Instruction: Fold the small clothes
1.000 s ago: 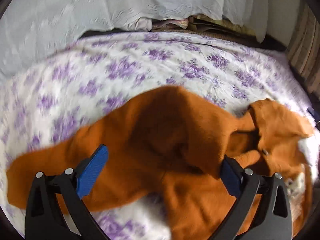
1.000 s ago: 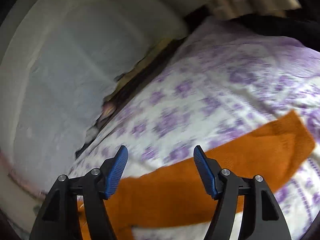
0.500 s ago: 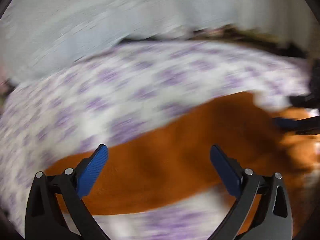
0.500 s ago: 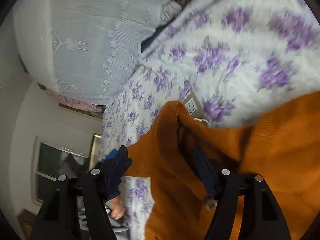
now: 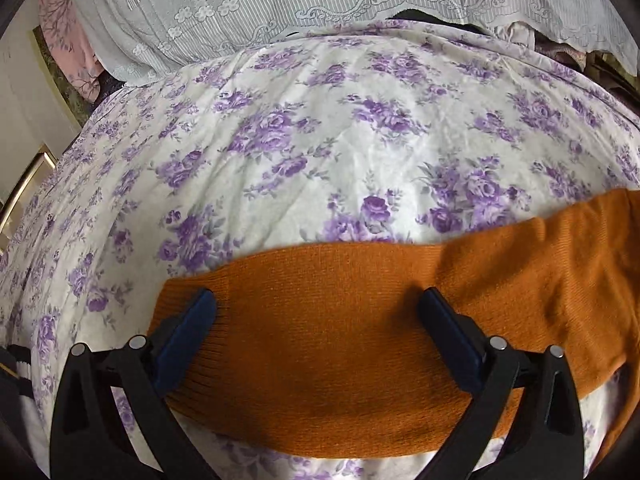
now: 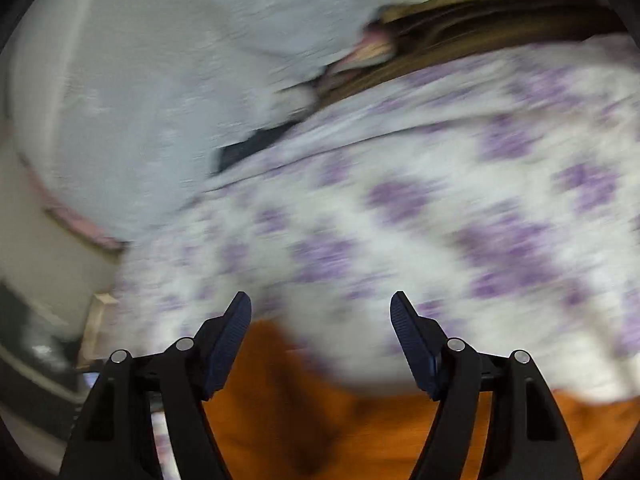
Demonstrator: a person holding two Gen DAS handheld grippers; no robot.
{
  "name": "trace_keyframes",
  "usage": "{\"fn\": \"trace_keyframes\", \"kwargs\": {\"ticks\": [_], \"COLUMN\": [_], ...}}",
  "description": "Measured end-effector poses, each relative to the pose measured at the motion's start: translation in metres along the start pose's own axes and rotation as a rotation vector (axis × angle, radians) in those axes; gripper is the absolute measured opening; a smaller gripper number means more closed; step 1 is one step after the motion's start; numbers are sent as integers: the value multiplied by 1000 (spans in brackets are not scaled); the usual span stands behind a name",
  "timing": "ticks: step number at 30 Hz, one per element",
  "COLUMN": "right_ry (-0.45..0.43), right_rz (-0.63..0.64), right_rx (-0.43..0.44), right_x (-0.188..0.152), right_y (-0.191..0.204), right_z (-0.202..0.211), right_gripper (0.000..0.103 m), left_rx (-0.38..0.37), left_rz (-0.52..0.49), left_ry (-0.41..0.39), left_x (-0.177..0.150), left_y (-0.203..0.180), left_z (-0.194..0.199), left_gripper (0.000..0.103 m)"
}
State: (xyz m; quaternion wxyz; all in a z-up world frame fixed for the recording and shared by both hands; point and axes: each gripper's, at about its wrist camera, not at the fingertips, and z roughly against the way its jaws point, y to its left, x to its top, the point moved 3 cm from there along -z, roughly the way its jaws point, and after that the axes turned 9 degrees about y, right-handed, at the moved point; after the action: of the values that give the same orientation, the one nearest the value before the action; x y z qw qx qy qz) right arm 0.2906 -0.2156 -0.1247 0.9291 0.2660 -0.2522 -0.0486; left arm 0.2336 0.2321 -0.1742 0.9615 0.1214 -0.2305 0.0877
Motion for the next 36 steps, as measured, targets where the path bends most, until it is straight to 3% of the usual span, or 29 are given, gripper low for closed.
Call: {"fn": "trace_keyframes", "kwargs": {"ticks": [3,5,11,15,16,18,19,24,26,28,30,33,36], "right_ry": [106,176,236,191,173,151,142,-28,35,111,65,-49,-39], "right_rz": [-37,32,311,412,419,449,459,314,290,258,227,82,137], "right_rx": [-61,-121,-225,-317,-328,-322,-304,-267,-275,-367,-336,-241,-84], "right_x": [-9,-26,-83,-98,-101,-103,-101,-42,-25,-26,-25,-24,-33], "right_y": [-37,-41,-4,12,13,19,23,13,-1,-22,-28,-33,0], "right_z": [-6,-16,-12,-13,-12,-11,-9,24,4,-29,-24,8,8], "right_gripper": [60,56,56,53,47,19,13,12,14,30,43,47,47], "left_rx": [0,4,21,32,35,40,40,40,46,56,56,17,-150], "left_rz": [0,-1,-4,-7,-8,-9,-9,-9,-10,-16,-18,4,8], "left_ry": [-2,-4,-14,-21,-23,-26,-27,-28,-29,-34,-35,-39,-55], "left_x": [-1,0,-1,-2,-2,-2,-2,-2,-2,-2,-2,-1,-1], "left_y": [0,0,-1,-3,-3,-4,-4,-4,-5,-6,-5,0,-3], "left_z": [1,0,0,1,1,2,2,2,1,1,2,10,21], "left_gripper": [99,99,99,99,99,99,99,99,99,99,99,99,99]}}
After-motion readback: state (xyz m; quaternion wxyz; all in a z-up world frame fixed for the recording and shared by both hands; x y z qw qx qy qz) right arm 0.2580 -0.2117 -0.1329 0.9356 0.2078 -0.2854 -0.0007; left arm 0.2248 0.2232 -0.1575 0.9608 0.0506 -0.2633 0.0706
